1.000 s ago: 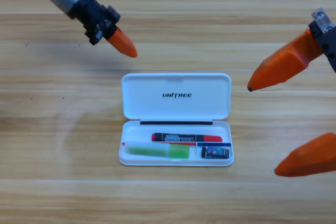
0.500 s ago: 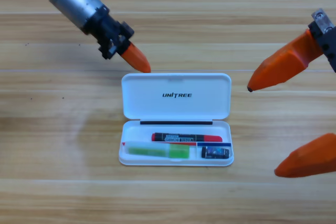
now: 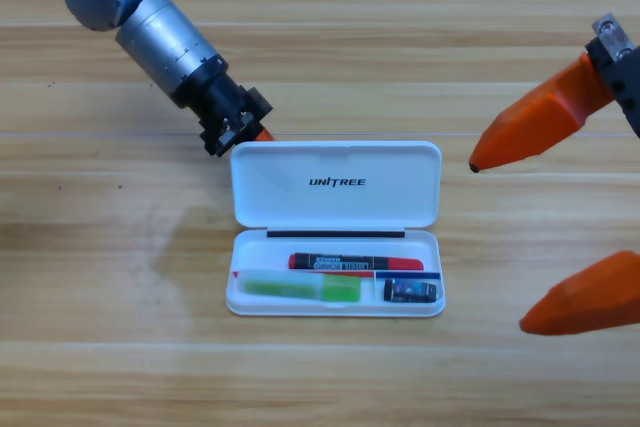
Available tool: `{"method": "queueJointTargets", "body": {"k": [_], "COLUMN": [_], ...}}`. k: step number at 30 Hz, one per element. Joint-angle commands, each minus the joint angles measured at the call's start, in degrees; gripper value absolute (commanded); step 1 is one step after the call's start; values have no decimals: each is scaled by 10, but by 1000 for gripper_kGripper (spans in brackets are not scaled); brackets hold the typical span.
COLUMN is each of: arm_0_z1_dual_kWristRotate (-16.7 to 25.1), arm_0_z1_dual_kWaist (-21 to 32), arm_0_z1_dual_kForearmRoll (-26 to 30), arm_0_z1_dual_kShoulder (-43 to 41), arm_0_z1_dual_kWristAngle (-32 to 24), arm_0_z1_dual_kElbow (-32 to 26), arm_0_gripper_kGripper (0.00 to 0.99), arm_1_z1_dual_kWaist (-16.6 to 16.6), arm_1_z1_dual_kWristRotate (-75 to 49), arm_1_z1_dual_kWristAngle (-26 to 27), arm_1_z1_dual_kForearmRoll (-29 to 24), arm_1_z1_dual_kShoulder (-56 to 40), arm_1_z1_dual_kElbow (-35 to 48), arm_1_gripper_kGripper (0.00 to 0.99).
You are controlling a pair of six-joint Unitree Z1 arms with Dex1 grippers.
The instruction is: Clean up eraser and pencils
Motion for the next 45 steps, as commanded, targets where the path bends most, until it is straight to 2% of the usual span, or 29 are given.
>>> {"method": "queueJointTargets", "body": {"k": [1,15,19,28,36,45], "arm_0_z1_dual_kWristRotate": [6,7,23,27,20,-17], "arm_0_z1_dual_kWaist": [-11,-26,-41,-58,-65,-81], "arm_0_z1_dual_kForearmRoll": [5,3,-1,-20,-67,-161], "arm_0_z1_dual_kShoulder": [-7,-80,-85,-92,-106,-136], "arm_0_z1_dual_kWristAngle": [-8,-4,-2,6,17,64], "arm_0_z1_dual_kElbow": [28,85,109,146,194,266], "arm_0_gripper_kGripper": [0,0,0,0,0,0], "arm_1_z1_dual_kWaist": [-14,-14,-14,-14,-13,-13], "arm_1_z1_dual_kWristRotate": [3,3,3,4,5,5], "arm_1_z1_dual_kWristAngle": [5,5,5,5,5,5], "arm_1_z1_dual_kForearmRoll": [-11,-12,-12,-12,-12,-12], "arm_1_z1_dual_kShoulder": [-7,-6,-4,0,2,3], "arm_1_z1_dual_kElbow": [21,20,20,19,17,18], "arm_1_gripper_kGripper": [969,969,969,968,969,969]}}
